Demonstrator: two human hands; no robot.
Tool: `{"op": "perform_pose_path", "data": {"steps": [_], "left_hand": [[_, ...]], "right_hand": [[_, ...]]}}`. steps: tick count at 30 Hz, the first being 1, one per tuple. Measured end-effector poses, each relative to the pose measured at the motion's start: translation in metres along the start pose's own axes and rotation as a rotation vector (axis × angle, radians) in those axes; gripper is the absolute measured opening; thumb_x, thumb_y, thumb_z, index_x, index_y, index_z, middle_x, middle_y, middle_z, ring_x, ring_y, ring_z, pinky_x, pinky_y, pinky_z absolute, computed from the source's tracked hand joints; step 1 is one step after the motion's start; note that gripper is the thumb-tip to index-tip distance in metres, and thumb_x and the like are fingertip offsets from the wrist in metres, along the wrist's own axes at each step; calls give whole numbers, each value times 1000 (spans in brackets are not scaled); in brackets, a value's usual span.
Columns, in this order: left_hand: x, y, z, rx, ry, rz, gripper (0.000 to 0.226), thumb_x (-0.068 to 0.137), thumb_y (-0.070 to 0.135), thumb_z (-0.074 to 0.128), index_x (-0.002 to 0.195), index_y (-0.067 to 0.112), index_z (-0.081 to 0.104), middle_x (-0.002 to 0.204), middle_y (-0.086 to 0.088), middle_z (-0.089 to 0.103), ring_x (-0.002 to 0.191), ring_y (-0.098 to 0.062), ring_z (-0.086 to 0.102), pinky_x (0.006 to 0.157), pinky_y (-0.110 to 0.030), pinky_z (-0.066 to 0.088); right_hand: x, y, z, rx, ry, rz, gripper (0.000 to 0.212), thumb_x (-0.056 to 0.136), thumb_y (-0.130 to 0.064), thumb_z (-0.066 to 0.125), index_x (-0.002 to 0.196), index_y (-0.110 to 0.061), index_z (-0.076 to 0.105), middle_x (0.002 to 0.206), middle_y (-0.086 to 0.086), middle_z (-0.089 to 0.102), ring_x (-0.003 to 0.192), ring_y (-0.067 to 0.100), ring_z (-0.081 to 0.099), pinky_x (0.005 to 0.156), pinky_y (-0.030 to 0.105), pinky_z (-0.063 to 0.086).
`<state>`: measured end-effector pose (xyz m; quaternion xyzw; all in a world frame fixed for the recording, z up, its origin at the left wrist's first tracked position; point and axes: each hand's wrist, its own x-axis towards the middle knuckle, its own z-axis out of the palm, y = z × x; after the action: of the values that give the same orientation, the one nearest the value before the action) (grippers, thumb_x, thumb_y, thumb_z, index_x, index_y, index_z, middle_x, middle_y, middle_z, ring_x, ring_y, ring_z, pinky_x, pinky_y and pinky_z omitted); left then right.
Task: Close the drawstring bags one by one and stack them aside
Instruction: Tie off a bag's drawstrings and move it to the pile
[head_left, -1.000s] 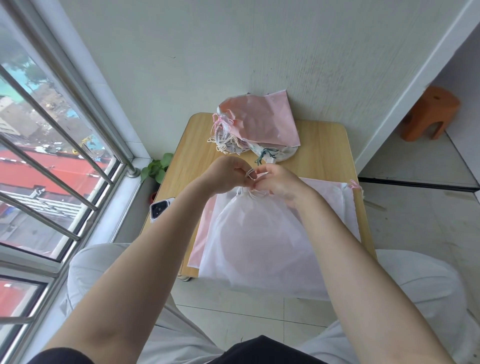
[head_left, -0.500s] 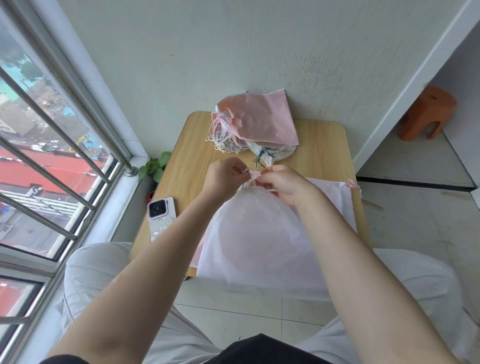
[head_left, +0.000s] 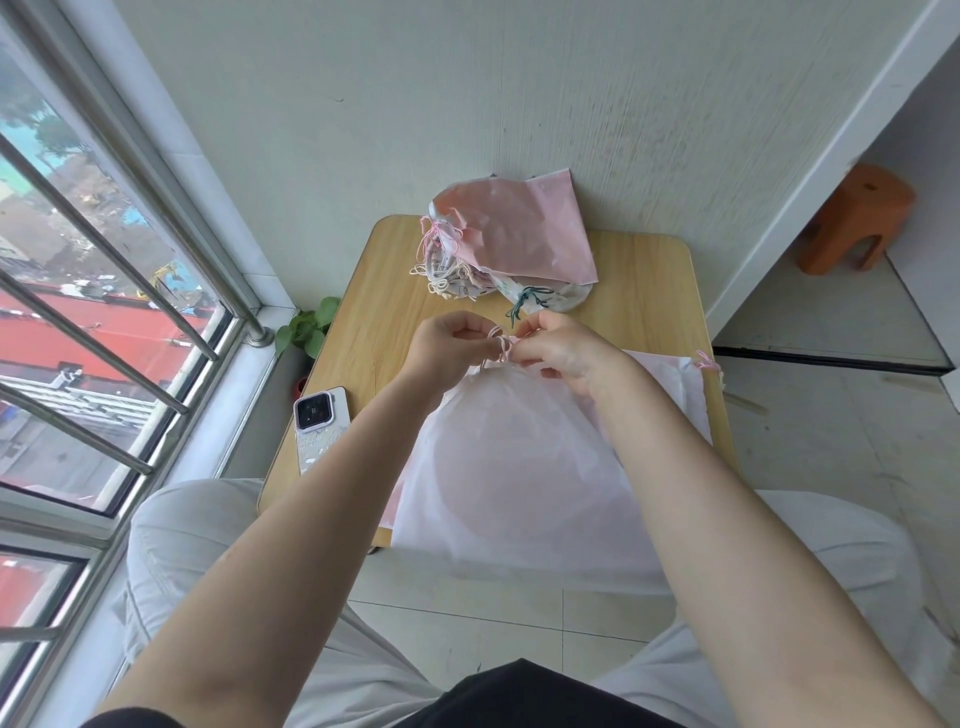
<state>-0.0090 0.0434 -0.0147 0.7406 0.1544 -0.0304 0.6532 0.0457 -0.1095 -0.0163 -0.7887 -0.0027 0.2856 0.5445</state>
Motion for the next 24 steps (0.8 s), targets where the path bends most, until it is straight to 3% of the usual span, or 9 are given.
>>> {"op": "perform_pose_path", "data": {"steps": [5, 9, 13, 17, 20, 21, 24], "left_hand": [[0, 1, -1, -32, -39, -19, 17, 75, -4, 77, 85, 7, 70, 79, -8, 71, 64, -10, 64, 63, -17, 49], [1, -1, -2, -53, -21, -13, 19, 74, -7, 76, 80, 10, 68, 74, -5, 70, 61, -8, 65, 62, -16, 49], [2, -3, -3, -48, -27, -25, 18, 74, -6, 76, 80, 10, 69, 75, -5, 70, 64, -11, 63, 63, -18, 49], [2, -5, -4, -65, -56, -33, 14, 76, -5, 76, 80, 7, 70, 72, -6, 69, 61, -12, 64, 64, -20, 52], [2, -7, -5, -77, -71, -52, 11, 75, -1, 78, 81, 5, 71, 77, -10, 70, 66, -16, 64, 71, -25, 53], [2, -8, -5, -85, -69, -57, 11, 75, -1, 79, 83, 3, 72, 79, -11, 69, 66, -17, 64, 72, -27, 53], [3, -12, -7, -89, -48, -78, 10, 75, -1, 79, 82, 4, 73, 77, -12, 69, 65, -17, 64, 71, -27, 54]], "right_hand": [[-5, -4, 1, -74, 74, -52, 18, 80, -6, 62, 96, -15, 62, 74, -3, 60, 69, 10, 54, 49, 13, 39], [-4, -2, 1, 4, -40, -24, 26, 80, -8, 70, 102, -18, 62, 87, -4, 66, 81, 9, 58, 72, 25, 38], [-5, 0, 1, 0, -47, -40, 36, 79, -3, 71, 111, -15, 58, 94, 1, 65, 80, 9, 57, 63, 22, 37], [1, 1, 2, -183, 151, -86, 29, 77, -3, 63, 102, -18, 58, 88, -2, 57, 81, 16, 54, 63, 24, 41], [8, 4, -4, -403, 377, -98, 14, 80, -10, 57, 88, -22, 58, 97, -3, 62, 92, 22, 58, 82, 34, 48], [9, 4, -8, -440, 457, -105, 11, 83, -10, 53, 86, -17, 61, 99, 2, 66, 93, 26, 59, 81, 34, 48], [11, 1, -21, -381, 595, -116, 27, 92, -11, 44, 85, 1, 67, 90, 15, 68, 81, 34, 58, 64, 33, 40]]}}
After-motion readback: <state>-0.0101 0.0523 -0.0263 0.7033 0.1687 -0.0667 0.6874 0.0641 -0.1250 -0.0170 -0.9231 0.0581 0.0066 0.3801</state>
